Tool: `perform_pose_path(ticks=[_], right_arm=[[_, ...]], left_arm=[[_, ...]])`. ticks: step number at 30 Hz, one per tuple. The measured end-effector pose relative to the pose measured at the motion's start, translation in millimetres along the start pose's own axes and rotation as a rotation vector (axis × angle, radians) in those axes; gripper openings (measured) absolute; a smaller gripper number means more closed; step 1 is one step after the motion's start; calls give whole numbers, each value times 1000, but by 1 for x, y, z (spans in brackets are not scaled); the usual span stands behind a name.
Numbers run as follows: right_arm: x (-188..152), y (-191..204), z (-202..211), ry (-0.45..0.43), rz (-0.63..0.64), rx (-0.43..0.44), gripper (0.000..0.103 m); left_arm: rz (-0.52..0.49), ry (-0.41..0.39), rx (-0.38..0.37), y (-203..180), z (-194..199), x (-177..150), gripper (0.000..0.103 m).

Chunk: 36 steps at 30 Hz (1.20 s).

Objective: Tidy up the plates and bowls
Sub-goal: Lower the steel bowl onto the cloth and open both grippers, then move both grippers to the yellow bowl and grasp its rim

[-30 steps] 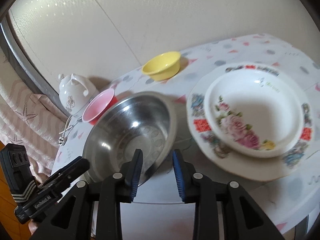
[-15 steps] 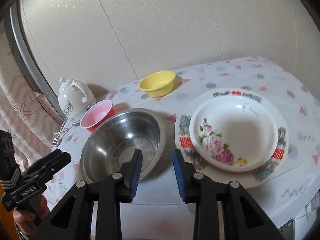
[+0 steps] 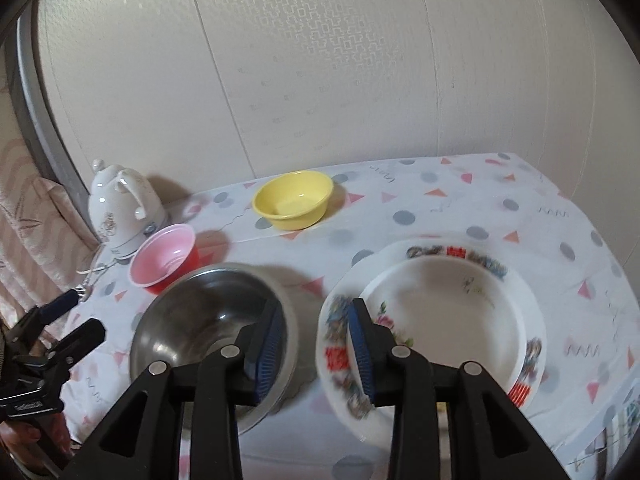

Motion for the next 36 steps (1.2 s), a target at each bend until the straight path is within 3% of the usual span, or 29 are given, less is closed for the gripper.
perform_pose_path(ticks=[5,13,20,33,36], right_arm=[[17,3,-18,25,5,-4,36],[47,20,-52,96,-39,51,36],[76,21,-93,149,-60,65,39],[94,1,-179,295,-240,144,39],[95,1,-193,307,-255,156,39]], left_arm=[[6,28,-4,6,-13,13,103],[140,85,-128,24,-46,56,103],[167,114,-147,29,-90,91,103],[288,241,-203,33,-188,107,99],[283,277,-181,34,-206,105,90]])
Point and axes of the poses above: each gripper's, at about its wrist camera, not at the fingertips, and z roughly against the way its jaws point, y to its left, x to its top, the point moved 7 cm from there along -z, roughly the way its jaws point, and after that the axes turned 9 degrees about -x, right-handed, at the moved point
